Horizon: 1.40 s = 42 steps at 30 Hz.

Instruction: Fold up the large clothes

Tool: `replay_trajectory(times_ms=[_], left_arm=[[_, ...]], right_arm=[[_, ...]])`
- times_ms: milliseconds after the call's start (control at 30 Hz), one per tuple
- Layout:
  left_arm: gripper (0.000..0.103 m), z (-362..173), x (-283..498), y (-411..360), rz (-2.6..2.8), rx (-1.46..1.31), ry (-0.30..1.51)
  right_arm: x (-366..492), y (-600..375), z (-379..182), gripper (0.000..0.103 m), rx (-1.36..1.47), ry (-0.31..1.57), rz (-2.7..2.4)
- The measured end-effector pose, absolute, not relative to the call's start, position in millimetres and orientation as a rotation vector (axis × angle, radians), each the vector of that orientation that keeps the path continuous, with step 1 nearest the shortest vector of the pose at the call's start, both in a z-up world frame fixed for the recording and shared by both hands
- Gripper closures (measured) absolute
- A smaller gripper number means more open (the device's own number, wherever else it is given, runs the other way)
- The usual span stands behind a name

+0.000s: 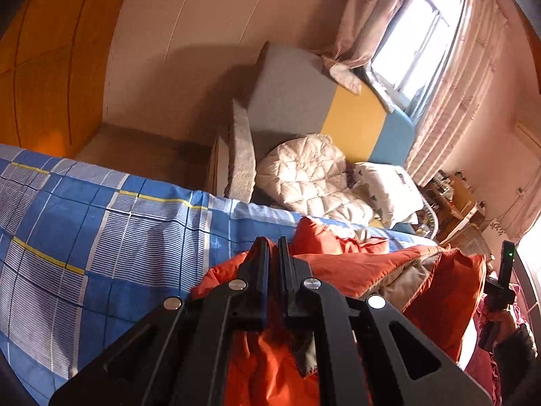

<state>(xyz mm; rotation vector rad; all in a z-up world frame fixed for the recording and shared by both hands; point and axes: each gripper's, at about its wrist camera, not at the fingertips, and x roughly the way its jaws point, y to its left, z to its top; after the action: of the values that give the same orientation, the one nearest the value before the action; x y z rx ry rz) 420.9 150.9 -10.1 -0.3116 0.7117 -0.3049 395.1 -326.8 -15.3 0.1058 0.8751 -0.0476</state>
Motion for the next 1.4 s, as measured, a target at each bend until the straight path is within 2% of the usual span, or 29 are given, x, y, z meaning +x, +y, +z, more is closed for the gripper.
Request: replay_trajectory(times_ms=[500,667,767,833,867,900,933,1033,1200,1400], left_arm=[[0.098,-86,492,138,-0.209,-0.308,0.883],[0.095,-83,489,137,-0.188,-0.337,0.868],[0.093,-77,486,138,-0.185,-0.328,0.861],[0.083,-71,482,140,-0.178,-0.335,0.849],[0.077,-69,480,142,-0.173,-0.337,0.84],[0.057,-65,477,144,-0.155,-0.338,0.827],[0.052,-62,475,147,-0.151,-0.349,0.812],[0.052,-50,468,152,-0.143,-0.351,0.792],[0.049,-32,450,157,-0.113,-0.326,0.748],[0.048,-8,412,147,-0.115,-0.27,0.67]], right_arm=[[463,-336,-80,0.094,0.231,0.973,-0.126],[465,-345,-85,0.091,0.326,0.972,-0.138],[465,-347,-81,0.085,0.349,0.973,-0.132],[465,-349,-77,0.08,0.372,0.964,-0.131],[464,-349,-75,0.073,0.379,0.957,-0.127],[464,-349,-73,0.066,0.392,0.954,-0.121],[464,-349,-70,0.065,0.404,0.952,-0.117],[462,-349,-63,0.06,0.411,0.939,-0.115],[456,-348,-46,0.037,0.428,0.9,-0.103],[439,-353,-23,0.022,0.429,0.833,-0.11]])
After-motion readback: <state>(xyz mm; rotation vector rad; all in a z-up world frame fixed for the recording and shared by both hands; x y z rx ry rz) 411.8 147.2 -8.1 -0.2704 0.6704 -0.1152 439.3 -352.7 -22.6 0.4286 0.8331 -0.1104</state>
